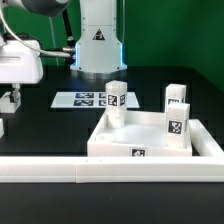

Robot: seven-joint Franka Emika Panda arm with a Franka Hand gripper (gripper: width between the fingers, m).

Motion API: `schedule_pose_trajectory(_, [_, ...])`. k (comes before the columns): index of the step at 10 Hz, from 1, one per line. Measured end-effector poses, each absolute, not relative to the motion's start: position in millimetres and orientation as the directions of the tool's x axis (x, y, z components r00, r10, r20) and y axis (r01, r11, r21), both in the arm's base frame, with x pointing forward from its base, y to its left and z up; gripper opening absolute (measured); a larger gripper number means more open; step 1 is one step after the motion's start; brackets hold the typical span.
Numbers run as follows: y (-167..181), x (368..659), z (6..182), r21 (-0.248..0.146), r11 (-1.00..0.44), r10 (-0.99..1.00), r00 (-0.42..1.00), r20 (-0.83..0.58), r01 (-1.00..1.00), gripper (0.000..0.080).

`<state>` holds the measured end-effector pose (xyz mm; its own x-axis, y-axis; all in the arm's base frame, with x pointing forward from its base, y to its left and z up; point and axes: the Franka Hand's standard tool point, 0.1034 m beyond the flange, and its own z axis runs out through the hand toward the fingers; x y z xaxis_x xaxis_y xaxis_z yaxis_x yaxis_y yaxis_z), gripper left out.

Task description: Assemble square table

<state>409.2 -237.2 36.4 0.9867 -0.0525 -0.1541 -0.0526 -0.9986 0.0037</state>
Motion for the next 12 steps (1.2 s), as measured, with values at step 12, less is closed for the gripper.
schedule_pose_trajectory(12, [-228.6, 381.0, 25.2, -0.012, -0.993, -0.092, 0.862, -0.498, -0.113, 0.0649])
